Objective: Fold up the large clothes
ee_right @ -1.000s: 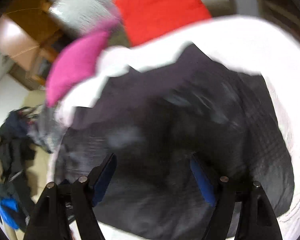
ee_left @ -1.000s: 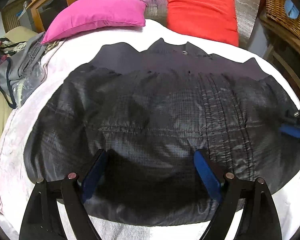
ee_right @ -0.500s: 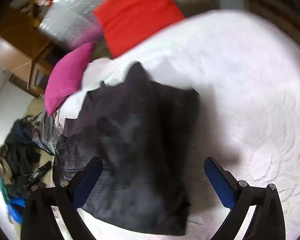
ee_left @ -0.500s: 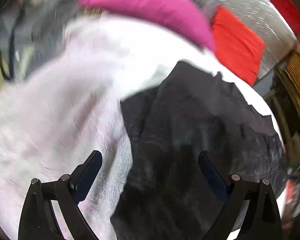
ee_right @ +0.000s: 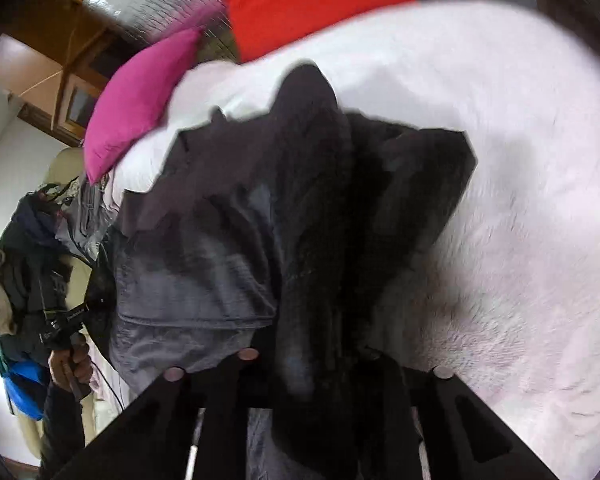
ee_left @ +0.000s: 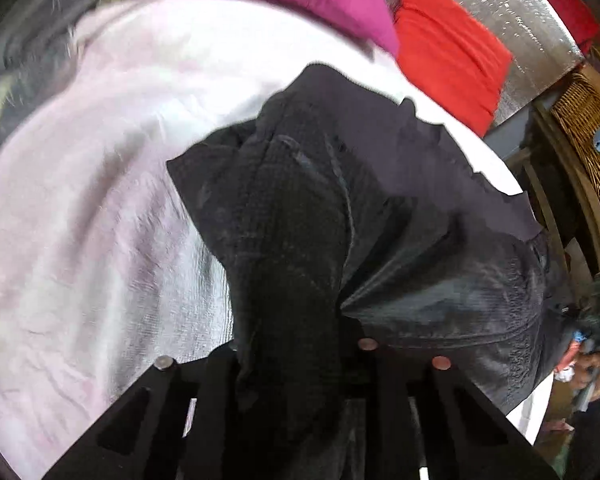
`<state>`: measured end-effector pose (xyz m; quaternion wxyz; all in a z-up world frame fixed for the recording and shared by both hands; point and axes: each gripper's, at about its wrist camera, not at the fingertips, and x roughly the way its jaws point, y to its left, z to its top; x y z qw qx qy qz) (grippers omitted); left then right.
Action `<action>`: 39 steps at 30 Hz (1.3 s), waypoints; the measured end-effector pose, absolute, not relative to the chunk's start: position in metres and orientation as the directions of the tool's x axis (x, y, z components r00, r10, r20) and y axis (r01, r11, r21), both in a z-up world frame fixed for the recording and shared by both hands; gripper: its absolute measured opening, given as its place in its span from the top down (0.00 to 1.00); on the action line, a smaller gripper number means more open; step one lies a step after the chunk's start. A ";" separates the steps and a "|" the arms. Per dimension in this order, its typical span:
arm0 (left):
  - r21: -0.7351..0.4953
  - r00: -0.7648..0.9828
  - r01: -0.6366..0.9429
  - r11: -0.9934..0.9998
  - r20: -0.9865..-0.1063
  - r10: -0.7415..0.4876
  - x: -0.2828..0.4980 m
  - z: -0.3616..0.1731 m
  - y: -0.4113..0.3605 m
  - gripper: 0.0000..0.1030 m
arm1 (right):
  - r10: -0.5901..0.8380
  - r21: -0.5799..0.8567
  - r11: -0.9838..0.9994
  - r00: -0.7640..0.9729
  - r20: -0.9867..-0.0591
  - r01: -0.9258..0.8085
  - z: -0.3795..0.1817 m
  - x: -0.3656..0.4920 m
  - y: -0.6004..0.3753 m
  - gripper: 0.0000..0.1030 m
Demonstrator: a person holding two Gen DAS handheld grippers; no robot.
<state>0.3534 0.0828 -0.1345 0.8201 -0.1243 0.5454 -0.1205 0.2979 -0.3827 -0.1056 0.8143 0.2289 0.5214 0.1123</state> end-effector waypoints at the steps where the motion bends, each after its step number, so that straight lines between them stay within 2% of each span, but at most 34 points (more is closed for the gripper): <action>1: -0.344 0.402 0.055 0.937 -0.851 -0.336 0.349 -0.122 0.084 0.83 | 0.415 0.478 0.878 0.450 -0.791 0.031 -0.090 0.294 -0.377 0.89; 7: -0.374 0.529 0.107 0.921 -0.763 -0.371 0.307 -0.049 0.084 0.85 | 0.355 0.371 0.924 0.566 -0.744 -0.092 0.013 0.255 -0.356 0.90; 10: -0.388 0.569 0.151 0.909 -0.718 -0.401 0.266 -0.024 0.084 0.84 | 0.342 0.355 0.929 0.593 -0.728 -0.101 0.032 0.222 -0.364 0.90; 13: -0.398 0.564 0.171 0.901 -0.710 -0.421 0.229 -0.029 0.077 0.83 | 0.333 0.361 0.930 0.585 -0.739 -0.073 0.013 0.183 -0.381 0.90; 15: -0.395 0.542 0.169 0.903 -0.728 -0.420 0.205 -0.052 0.067 0.83 | 0.340 0.387 0.921 0.553 -0.760 -0.034 -0.017 0.161 -0.390 0.89; 18: -0.348 0.485 0.125 0.929 -0.795 -0.364 0.191 -0.099 0.051 0.73 | 0.340 0.414 0.909 0.481 -0.808 0.053 -0.085 0.136 -0.401 0.83; 19: -0.293 0.447 0.077 0.953 -0.845 -0.295 0.187 -0.127 0.046 0.62 | 0.316 0.398 0.912 0.452 -0.834 0.098 -0.111 0.132 -0.404 0.80; 20: -0.257 0.438 0.055 0.965 -0.862 -0.255 0.185 -0.143 0.046 0.42 | 0.294 0.392 0.907 0.437 -0.850 0.154 -0.136 0.124 -0.408 0.66; 21: -0.252 0.465 0.032 0.967 -0.853 -0.238 0.179 -0.148 0.050 0.38 | 0.283 0.398 0.899 0.450 -0.847 0.184 -0.144 0.118 -0.414 0.40; 22: -0.255 0.492 0.008 0.967 -0.841 -0.225 0.174 -0.144 0.055 0.36 | 0.271 0.409 0.887 0.477 -0.836 0.214 -0.145 0.111 -0.419 0.30; 23: -0.251 0.504 -0.014 0.968 -0.838 -0.209 0.170 -0.136 0.060 0.33 | 0.262 0.425 0.874 0.508 -0.820 0.235 -0.139 0.104 -0.424 0.24; 27: -0.144 0.609 -0.075 0.987 -0.791 -0.069 0.145 -0.089 0.067 0.27 | 0.116 0.360 0.895 0.640 -0.760 0.264 -0.088 0.081 -0.424 0.24; 29: -0.084 0.655 -0.080 0.993 -0.756 -0.011 0.134 -0.069 0.062 0.21 | 0.126 0.362 0.909 0.693 -0.710 0.206 -0.063 0.075 -0.402 0.24; 32: -0.060 0.676 -0.055 0.997 -0.737 -0.007 0.122 -0.057 0.038 0.21 | 0.210 0.377 0.921 0.697 -0.686 0.093 -0.057 0.077 -0.359 0.23; 35: -0.047 0.690 -0.044 0.998 -0.724 -0.004 0.098 -0.045 0.029 0.21 | 0.215 0.351 0.932 0.644 -0.735 0.089 -0.084 0.091 -0.335 0.23; 39: -0.074 0.682 -0.044 0.996 -0.731 -0.024 0.076 -0.043 0.014 0.17 | 0.093 0.245 0.949 0.564 -0.820 0.200 -0.124 0.109 -0.331 0.23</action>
